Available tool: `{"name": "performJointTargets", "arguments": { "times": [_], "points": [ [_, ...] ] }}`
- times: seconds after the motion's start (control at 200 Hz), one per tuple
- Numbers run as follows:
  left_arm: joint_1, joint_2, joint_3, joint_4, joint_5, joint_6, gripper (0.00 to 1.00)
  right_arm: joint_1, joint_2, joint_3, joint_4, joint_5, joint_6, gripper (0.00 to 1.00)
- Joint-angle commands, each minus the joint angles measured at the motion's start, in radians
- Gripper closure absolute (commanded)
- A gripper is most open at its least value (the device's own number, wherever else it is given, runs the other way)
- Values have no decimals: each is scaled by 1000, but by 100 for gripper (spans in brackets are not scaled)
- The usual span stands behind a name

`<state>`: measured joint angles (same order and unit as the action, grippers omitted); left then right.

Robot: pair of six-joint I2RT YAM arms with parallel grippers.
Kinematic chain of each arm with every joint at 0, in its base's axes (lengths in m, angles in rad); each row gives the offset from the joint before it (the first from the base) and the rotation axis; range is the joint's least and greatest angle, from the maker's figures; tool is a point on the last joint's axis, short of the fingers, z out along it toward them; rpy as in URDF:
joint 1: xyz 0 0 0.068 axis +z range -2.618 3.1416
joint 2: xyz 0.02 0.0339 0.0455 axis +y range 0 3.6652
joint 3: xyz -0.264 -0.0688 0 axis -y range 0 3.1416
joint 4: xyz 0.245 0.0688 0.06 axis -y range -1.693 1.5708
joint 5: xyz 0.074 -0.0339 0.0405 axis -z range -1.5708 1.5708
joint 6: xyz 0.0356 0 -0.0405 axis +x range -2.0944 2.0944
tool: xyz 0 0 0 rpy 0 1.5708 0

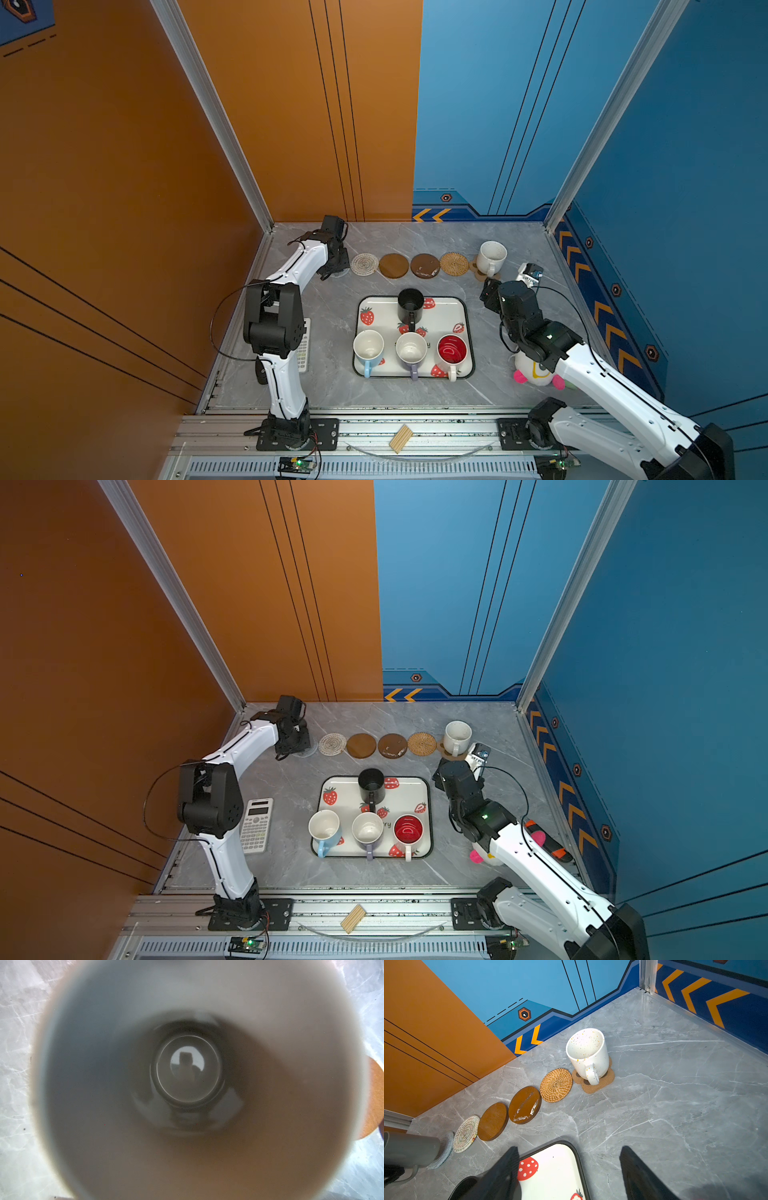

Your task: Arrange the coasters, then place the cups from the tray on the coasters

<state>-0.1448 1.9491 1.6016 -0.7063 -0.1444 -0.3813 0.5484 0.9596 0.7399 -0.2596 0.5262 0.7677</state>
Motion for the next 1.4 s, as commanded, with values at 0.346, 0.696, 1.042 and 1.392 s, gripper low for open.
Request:
{"name": "performJointTargets", "arguments": {
  "times": [0.346, 0.696, 1.042, 1.392],
  "points": [
    [16, 15, 61, 56, 11, 10, 100, -7, 4, -14, 0, -8, 12, 25],
    [17, 19, 55, 67, -1, 9, 100, -12, 10, -13, 2, -9, 15, 25],
    [21, 28, 54, 70, -18, 10, 100, -16, 14, -15, 3, -12, 15, 25],
    [24, 49, 60, 73, -15, 10, 100, -19, 21, -12, 8, -18, 15, 25]
  ]
}}
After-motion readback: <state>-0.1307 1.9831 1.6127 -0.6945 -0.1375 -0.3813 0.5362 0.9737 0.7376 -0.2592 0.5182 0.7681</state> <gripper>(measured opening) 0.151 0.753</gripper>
